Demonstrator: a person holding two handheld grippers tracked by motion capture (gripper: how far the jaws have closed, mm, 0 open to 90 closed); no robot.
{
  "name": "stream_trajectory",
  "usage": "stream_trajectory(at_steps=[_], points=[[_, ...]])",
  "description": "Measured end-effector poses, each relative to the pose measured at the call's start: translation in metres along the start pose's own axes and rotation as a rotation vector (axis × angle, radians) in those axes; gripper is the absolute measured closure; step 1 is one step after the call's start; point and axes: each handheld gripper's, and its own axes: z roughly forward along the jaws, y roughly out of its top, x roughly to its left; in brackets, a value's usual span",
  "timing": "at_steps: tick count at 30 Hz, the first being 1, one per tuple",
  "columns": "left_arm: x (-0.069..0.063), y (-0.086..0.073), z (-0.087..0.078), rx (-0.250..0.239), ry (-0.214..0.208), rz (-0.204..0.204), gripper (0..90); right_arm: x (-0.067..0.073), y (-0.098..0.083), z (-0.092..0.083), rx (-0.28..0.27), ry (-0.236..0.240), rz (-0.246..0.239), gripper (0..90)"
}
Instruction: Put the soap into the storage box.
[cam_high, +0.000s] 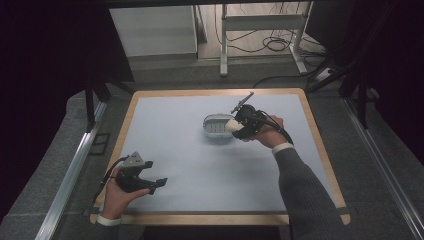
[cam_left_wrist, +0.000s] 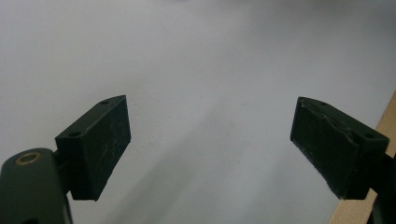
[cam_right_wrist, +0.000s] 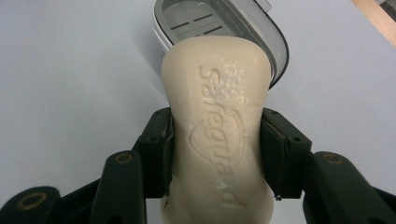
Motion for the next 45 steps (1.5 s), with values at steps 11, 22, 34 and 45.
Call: stream_trajectory(at_steps=[11, 22, 34, 45], points=[[0.000, 0.000, -0.001, -0.005, 0.001, -0.003, 12.8, -0.007, 0.014, 0.012, 0.005, 0.001, -0.025, 49.1], [0.001, 0.000, -0.002, -0.001, 0.001, 0.000, 12.7, -0.011, 0.023, 0.025, 0.013, 0.007, -0.044, 49.0], [0.002, -0.001, -0.001, 0.001, 0.003, -0.004, 12.8, -0.017, 0.038, 0.045, 0.018, 0.030, -0.080, 49.0], [0.002, -0.001, -0.001, -0.003, 0.001, -0.006, 12.8, -0.021, 0.047, 0.057, 0.023, 0.031, -0.117, 49.0]])
